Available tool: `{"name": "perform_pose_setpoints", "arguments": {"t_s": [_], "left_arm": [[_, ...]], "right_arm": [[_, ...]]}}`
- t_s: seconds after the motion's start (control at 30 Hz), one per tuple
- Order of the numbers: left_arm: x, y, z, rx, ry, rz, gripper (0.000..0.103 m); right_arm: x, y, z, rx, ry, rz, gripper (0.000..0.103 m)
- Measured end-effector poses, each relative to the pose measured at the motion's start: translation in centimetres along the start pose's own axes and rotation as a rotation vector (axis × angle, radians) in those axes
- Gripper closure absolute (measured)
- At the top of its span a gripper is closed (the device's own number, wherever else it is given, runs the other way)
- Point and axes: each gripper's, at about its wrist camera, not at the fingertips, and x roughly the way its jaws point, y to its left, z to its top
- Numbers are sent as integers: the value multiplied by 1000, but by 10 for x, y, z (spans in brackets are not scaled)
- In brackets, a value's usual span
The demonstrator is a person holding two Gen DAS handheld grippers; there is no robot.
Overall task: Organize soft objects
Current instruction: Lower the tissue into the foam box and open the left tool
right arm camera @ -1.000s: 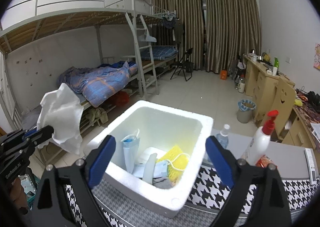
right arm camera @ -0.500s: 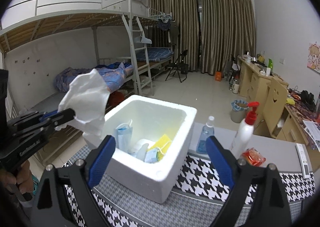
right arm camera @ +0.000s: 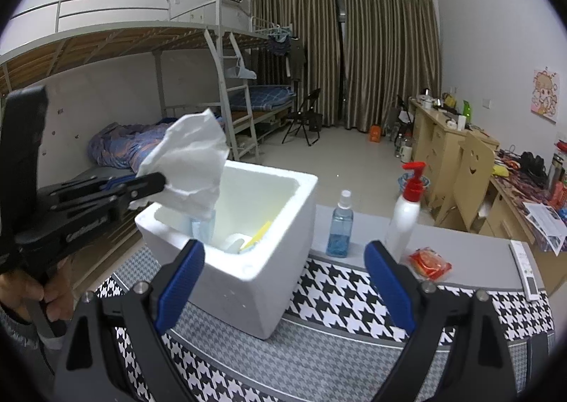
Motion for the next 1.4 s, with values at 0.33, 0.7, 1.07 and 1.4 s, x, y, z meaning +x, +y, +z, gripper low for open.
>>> {"name": "perform_pose_setpoints", "arguments": {"t_s": [0.33,0.7,1.07,1.4], "left_arm": [[25,-5,5,4,37,-3,94],[53,-6,7,-8,87,15,86],[44,-12,4,-3,44,28,4],[7,-21,-1,-12,-20,2,1]], "right_arm": [[-12,-16,-14,21,0,-41,9],[-19,-34,-23,65,3,-73,9],[-23,-43,-32,98,2,-85,9],[-33,-36,-35,73,-29,-104,9]]}}
